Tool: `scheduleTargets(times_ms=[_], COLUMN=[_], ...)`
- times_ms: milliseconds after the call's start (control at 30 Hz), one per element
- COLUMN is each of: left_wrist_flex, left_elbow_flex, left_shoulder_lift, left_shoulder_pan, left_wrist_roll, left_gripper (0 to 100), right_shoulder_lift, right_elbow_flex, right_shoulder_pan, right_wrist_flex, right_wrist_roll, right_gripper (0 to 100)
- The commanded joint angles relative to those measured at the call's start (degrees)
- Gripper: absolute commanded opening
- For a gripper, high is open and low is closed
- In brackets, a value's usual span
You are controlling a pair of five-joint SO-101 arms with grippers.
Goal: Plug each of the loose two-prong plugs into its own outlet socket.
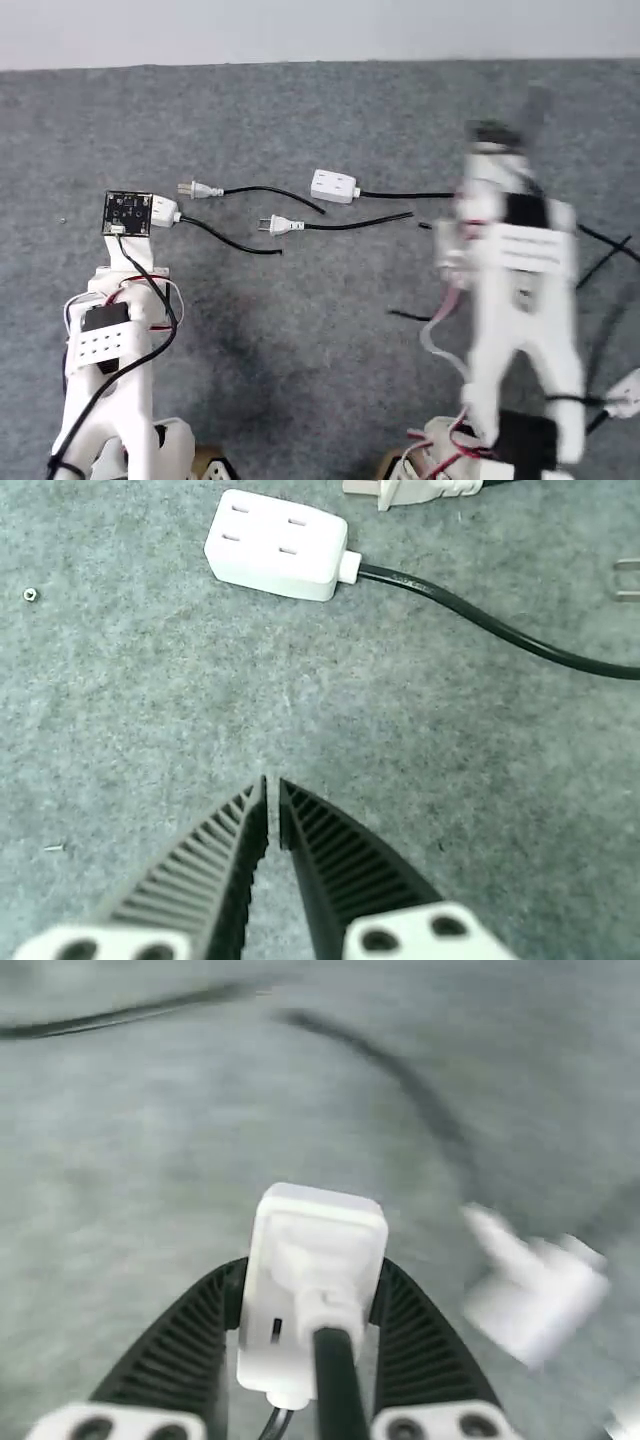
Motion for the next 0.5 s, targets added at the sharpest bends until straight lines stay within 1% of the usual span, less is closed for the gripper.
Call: scheduleTargets(times_ms=[0,67,100,233,300,467], left_wrist_flex=[-1.32,-1.32,-1.32,-1.32,-1.32,-1.32], left_elbow_flex=[-2.59,-2.59,-2.59,-2.15,-2.15,-2.07], left_shoulder_lift=[-1.14,-1.14,-1.14,-1.14,-1.14,-1.14], left_shoulder_pan=[-0.09,-0.09,-0.09,0.00,0.00,0.00], left_wrist_roll=[0.35,0.35,0.35,0.35,0.35,0.35], left_gripper=[1,1,1,1,2,2], right_shoulder_lift=[-2.95,-2.86,-2.86,-2.86,-2.86,-3.56], right_elbow_flex=[2.37,5.54,7.21,12.48,13.01,12.75], right_shoulder_pan=[17.71,23.43,25.19,28.44,29.32,28.62], right_wrist_flex=[-5.85,-9.54,-10.95,-14.99,-14.81,-12.53], right_wrist_roll=[5.80,8.88,10.46,15.82,16.35,16.26], right_gripper=[0.9,0.9,0.9,1.9,6.4,23.9])
